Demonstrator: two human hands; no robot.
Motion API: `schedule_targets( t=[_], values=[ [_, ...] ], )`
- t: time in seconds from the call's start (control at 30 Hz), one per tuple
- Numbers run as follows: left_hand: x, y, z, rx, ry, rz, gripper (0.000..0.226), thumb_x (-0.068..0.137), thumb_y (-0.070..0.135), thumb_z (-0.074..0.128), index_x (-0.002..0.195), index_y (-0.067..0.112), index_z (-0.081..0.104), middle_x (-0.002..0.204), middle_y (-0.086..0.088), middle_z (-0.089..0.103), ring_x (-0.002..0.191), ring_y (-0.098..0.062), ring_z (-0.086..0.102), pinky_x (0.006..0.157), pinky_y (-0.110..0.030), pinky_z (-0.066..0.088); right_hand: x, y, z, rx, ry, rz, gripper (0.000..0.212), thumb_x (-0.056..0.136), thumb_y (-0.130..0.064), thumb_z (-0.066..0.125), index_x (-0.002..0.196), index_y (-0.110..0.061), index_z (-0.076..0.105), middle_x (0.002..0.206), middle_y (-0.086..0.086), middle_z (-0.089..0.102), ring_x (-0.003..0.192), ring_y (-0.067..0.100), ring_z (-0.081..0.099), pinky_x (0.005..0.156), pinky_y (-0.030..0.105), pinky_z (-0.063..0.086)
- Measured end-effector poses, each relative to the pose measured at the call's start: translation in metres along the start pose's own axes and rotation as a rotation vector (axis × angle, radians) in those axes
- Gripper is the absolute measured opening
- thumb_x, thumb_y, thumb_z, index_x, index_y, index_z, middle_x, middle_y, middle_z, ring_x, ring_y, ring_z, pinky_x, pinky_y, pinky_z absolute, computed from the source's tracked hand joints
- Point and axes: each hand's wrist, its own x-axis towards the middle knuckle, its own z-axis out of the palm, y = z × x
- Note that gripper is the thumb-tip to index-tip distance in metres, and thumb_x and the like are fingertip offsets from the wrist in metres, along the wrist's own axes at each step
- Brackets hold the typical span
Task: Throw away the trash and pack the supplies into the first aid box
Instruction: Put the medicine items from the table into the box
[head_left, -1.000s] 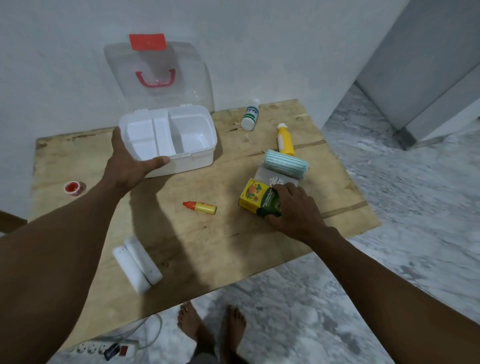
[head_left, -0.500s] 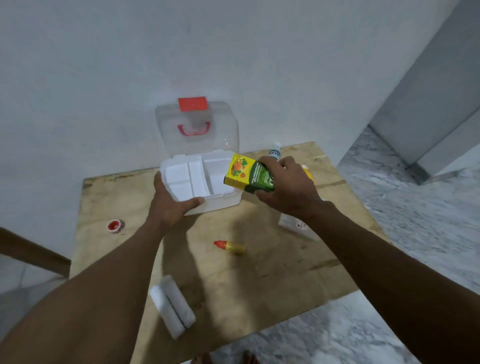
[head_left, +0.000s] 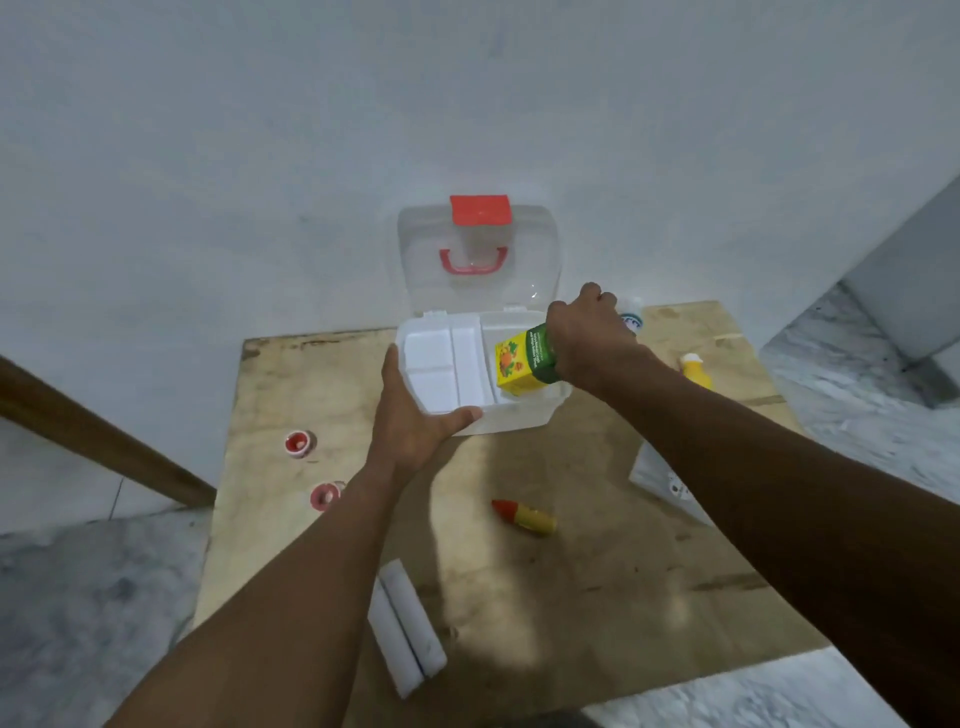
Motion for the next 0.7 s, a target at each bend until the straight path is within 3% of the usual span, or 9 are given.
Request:
schedule_targets(
  t=[0.07, 0.13, 0.17, 0.3, 0.4, 0.5, 0.7],
  values=[
    [0.001, 0.000, -0.001, 0.002, -0.005, 0.013, 0.112, 0.063, 0.018, 0.092, 0.147, 0.028, 0.019, 0.122, 0.019, 0.044, 0.104, 0.004, 0.050, 0.078, -0.008, 0.040, 0.009, -0.009, 0.004, -0.158, -0.011, -0.040, 0.021, 0.058, -0.010, 0.078, 0.074, -0.006, 0.065, 0.072, 0.015, 0.060, 0.073, 0.026, 0.059, 0.061, 0.029, 0.029],
    [0.002, -0.001, -0.001, 0.005, -0.008, 0.019, 0.106, 0.062, 0.020, 0.093, 0.140, 0.035, 0.022, 0.119, 0.027, 0.044, 0.103, 0.016, 0.048, 0.076, -0.009, 0.043, 0.019, -0.013, 0.010, -0.198, 0.113, -0.100, 0.029, 0.031, -0.013, 0.080, 0.051, -0.012, 0.059, 0.049, 0.009, 0.050, 0.051, 0.021, 0.052, 0.057, 0.025, 0.021],
    [0.002, -0.002, -0.001, 0.009, -0.007, 0.023, 0.104, 0.061, 0.021, 0.093, 0.138, 0.036, 0.024, 0.118, 0.030, 0.044, 0.104, 0.020, 0.046, 0.074, -0.007, 0.044, 0.025, -0.014, 0.016, -0.196, 0.145, -0.130, 0.028, 0.033, -0.013, 0.079, 0.053, -0.011, 0.060, 0.051, 0.009, 0.051, 0.053, 0.022, 0.052, 0.057, 0.025, 0.020],
    [0.003, -0.002, 0.000, 0.009, 0.006, 0.027, 0.107, 0.061, 0.023, 0.093, 0.144, 0.028, 0.026, 0.121, 0.029, 0.045, 0.110, 0.014, 0.046, 0.075, -0.005, 0.044, 0.033, -0.022, 0.030, -0.013, 0.076, -0.142, 0.026, 0.075, -0.009, 0.067, 0.100, -0.005, 0.061, 0.092, 0.018, 0.059, 0.088, 0.033, 0.053, 0.060, 0.030, 0.022],
    [0.005, -0.004, 0.001, 0.024, 0.006, 0.028, 0.107, 0.061, 0.028, 0.093, 0.143, 0.031, 0.025, 0.122, 0.026, 0.046, 0.113, 0.007, 0.048, 0.079, -0.007, 0.045, 0.038, -0.027, 0.040, 0.040, 0.085, -0.122, 0.032, 0.077, -0.018, 0.074, 0.104, -0.008, 0.060, 0.094, 0.018, 0.060, 0.092, 0.033, 0.053, 0.065, 0.032, 0.025],
    [0.008, -0.006, 0.004, 0.039, -0.005, 0.041, 0.106, 0.060, 0.038, 0.092, 0.142, 0.031, 0.025, 0.128, 0.016, 0.047, 0.118, -0.004, 0.050, 0.087, -0.020, 0.049, 0.043, -0.033, 0.053, 0.166, 0.048, -0.123, 0.041, 0.079, -0.018, 0.075, 0.114, -0.007, 0.055, 0.103, 0.020, 0.061, 0.098, 0.033, 0.054, 0.070, 0.031, 0.031],
    [0.010, -0.008, 0.005, 0.062, -0.006, 0.043, 0.106, 0.061, 0.045, 0.090, 0.143, 0.034, 0.024, 0.131, 0.019, 0.044, 0.119, -0.001, 0.048, 0.089, -0.018, 0.047, 0.048, -0.036, 0.066, 0.418, -0.064, -0.089, 0.053, 0.082, -0.017, 0.076, 0.125, -0.001, 0.047, 0.115, 0.021, 0.059, 0.108, 0.035, 0.056, 0.086, 0.036, 0.045]
  ],
)
